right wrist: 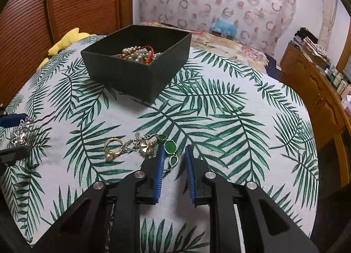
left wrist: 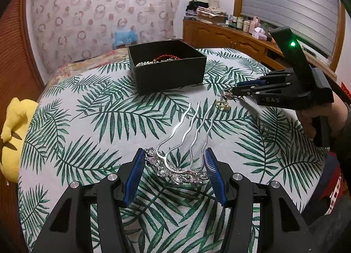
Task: Organize jewelry
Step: 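Grasp the green drop earring with the right tool while the left tool lifts the comb, then carry the comb and earring into the black box and open both tools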
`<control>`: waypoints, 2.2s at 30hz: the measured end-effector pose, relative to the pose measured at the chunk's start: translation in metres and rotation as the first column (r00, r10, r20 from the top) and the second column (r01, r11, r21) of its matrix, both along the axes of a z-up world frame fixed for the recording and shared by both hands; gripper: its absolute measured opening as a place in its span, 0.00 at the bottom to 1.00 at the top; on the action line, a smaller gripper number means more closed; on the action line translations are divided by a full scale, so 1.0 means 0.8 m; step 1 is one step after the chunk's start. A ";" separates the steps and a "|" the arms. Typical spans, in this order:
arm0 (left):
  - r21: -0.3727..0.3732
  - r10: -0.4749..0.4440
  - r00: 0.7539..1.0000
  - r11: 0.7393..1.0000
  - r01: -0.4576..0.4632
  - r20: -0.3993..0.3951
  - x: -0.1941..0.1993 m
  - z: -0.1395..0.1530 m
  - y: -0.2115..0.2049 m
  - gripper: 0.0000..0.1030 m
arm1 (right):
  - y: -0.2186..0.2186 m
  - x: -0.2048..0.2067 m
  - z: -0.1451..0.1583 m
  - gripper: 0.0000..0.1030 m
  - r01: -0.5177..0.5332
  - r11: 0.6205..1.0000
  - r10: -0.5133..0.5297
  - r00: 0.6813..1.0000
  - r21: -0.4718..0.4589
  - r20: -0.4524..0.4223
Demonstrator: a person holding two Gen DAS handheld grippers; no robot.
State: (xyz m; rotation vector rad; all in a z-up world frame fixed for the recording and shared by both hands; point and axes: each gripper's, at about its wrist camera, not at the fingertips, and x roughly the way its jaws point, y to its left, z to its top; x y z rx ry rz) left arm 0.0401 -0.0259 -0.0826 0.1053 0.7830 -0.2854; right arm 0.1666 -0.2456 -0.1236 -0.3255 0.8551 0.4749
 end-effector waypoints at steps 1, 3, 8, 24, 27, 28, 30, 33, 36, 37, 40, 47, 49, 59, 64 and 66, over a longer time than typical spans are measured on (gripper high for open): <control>0.000 0.002 1.000 1.000 -0.002 0.003 0.001 0.001 0.000 0.51 | 0.001 0.001 0.000 0.09 -0.013 1.000 0.013 1.000 0.002 -0.005; -0.001 0.006 1.000 1.000 -0.006 0.012 0.004 0.005 0.002 0.51 | 0.004 0.002 0.001 0.09 -0.015 1.000 0.015 1.000 -0.006 -0.001; -0.006 0.022 0.999 1.000 -0.021 0.037 0.011 0.019 0.008 0.51 | -0.002 -0.003 0.029 0.09 -0.015 0.998 0.012 0.999 0.060 0.050; -0.033 0.041 0.992 0.999 -0.037 0.123 0.034 0.063 0.010 0.51 | 0.018 -0.024 0.130 0.09 -0.105 0.987 0.080 0.977 0.122 0.197; -0.033 0.040 0.990 0.999 -0.036 0.137 0.042 0.069 0.008 0.51 | 0.027 -0.020 0.140 0.09 -0.116 0.986 0.089 0.973 0.118 0.212; -0.033 0.040 0.989 0.999 -0.036 0.141 0.046 0.071 0.008 0.51 | 0.029 -0.018 0.143 0.09 -0.118 0.986 0.090 0.972 0.118 0.216; -0.036 0.041 0.989 0.999 -0.036 0.145 0.053 0.074 0.007 0.51 | 0.035 -0.011 0.149 0.09 -0.125 0.984 0.095 0.970 0.123 0.225; -0.046 0.038 0.990 0.998 -0.031 0.138 0.064 0.076 0.007 0.51 | 0.044 0.002 0.156 0.09 -0.135 0.982 0.101 0.967 0.132 0.233; -0.037 0.041 0.990 0.999 -0.036 0.131 0.076 0.075 0.009 0.51 | 0.054 0.019 0.161 0.09 -0.139 0.980 0.104 0.967 0.143 0.232; -0.035 0.041 0.990 0.999 -0.037 0.131 0.078 0.075 0.009 0.51 | 0.057 0.025 0.161 0.09 -0.138 0.979 0.102 0.968 0.148 0.229; -0.024 0.051 0.990 0.999 -0.048 0.132 0.086 0.075 0.013 0.51 | 0.062 0.042 0.159 0.09 -0.135 0.977 0.098 0.972 0.167 0.213; -0.009 0.073 0.989 0.997 -0.072 0.132 0.107 0.077 0.018 0.51 | 0.070 0.078 0.137 0.12 -0.120 0.974 0.089 0.983 0.192 0.163; -0.006 0.077 0.989 0.997 -0.077 0.129 0.113 0.077 0.017 0.51 | 0.068 0.080 0.131 0.12 -0.115 0.974 0.084 0.984 0.195 0.157; 0.046 0.070 0.992 0.996 -0.075 0.108 0.154 0.069 -0.001 0.51 | 0.036 0.070 0.106 0.26 -0.060 0.981 0.028 0.985 0.185 0.169; 0.065 0.071 0.993 0.995 -0.077 0.095 0.177 0.068 -0.011 0.51 | 0.018 0.057 0.087 0.26 -0.051 0.982 0.023 0.988 0.180 0.153; 0.074 0.073 0.994 0.994 -0.080 0.085 0.188 0.066 -0.015 0.51 | 0.011 0.054 0.080 0.27 -0.047 0.982 0.020 0.989 0.184 0.145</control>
